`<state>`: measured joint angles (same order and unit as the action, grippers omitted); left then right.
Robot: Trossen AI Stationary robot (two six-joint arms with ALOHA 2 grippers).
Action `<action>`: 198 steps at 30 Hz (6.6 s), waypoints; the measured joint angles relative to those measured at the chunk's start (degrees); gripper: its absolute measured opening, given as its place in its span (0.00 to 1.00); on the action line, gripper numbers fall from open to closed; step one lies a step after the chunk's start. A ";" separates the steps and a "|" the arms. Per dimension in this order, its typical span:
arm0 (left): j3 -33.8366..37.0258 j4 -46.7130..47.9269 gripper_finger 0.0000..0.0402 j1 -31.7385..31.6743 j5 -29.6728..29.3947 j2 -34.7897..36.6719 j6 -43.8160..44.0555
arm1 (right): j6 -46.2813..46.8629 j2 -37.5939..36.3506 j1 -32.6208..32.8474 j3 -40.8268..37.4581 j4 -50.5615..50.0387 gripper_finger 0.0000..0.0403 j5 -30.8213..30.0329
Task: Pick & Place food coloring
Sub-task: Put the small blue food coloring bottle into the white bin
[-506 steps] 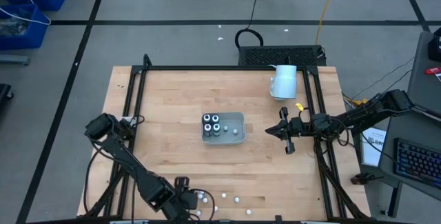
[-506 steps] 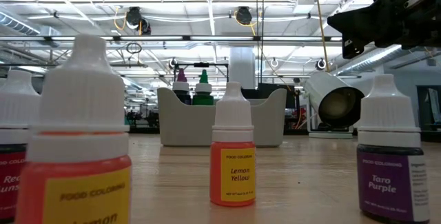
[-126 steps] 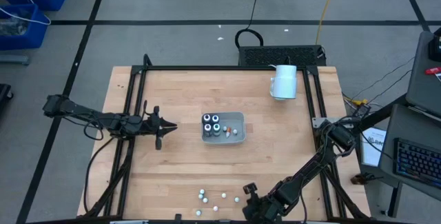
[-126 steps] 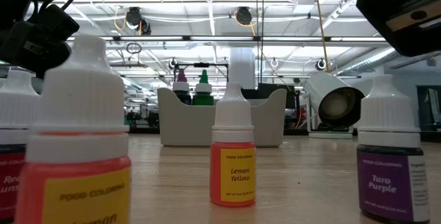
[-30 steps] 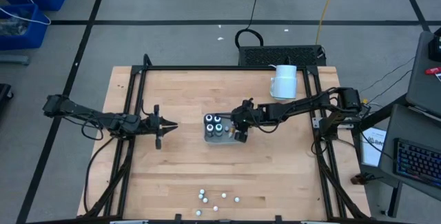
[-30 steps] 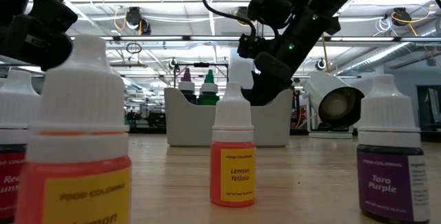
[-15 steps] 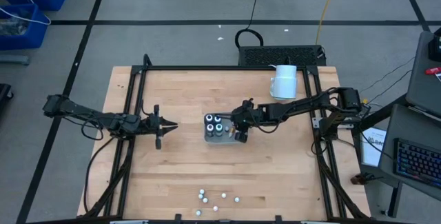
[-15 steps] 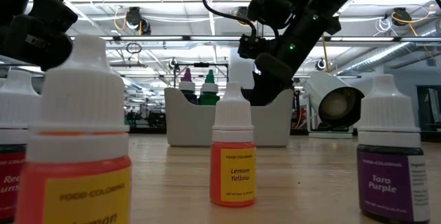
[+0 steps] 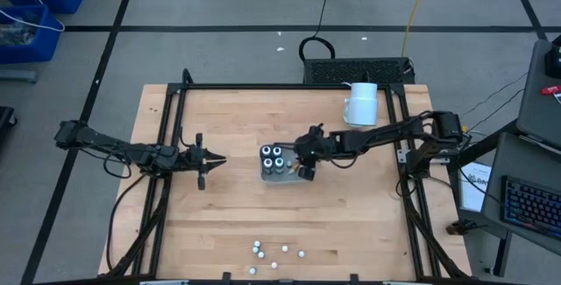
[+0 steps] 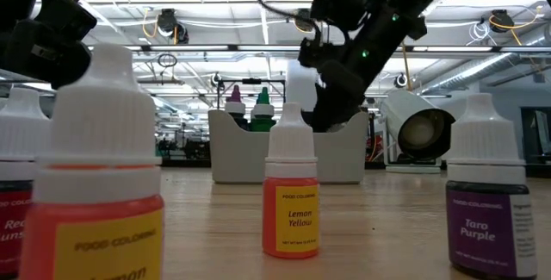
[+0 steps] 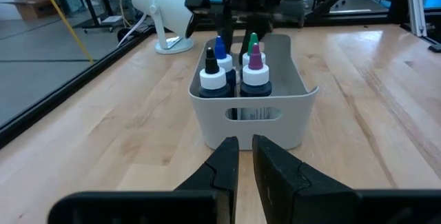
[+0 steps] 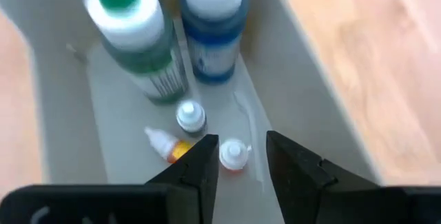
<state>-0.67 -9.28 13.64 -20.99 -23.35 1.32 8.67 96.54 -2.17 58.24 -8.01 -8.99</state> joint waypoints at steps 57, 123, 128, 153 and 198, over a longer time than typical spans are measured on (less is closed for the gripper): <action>0.01 4.09 0.13 -0.12 -7.43 -1.07 6.89 | -7.15 -37.16 19.39 -57.22 75.48 0.00 -0.01; -79.08 26.39 0.59 36.20 -0.02 -93.34 31.15 | -7.83 -37.12 19.41 -57.33 72.87 0.00 -0.01; -79.08 29.77 0.59 36.20 0.39 -93.34 33.45 | -7.83 -37.12 19.41 -57.33 72.87 0.00 -0.05; -79.05 32.17 0.59 36.20 0.63 -94.04 36.54 | -6.34 -37.12 19.41 -57.35 71.15 0.00 0.01; -79.03 40.92 0.15 36.40 -12.76 -80.83 26.81 | -4.81 -37.10 19.41 -57.35 69.83 0.00 -0.16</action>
<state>-79.70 31.64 50.04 -33.76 -104.17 28.12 3.86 59.44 17.23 0.89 61.82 -9.14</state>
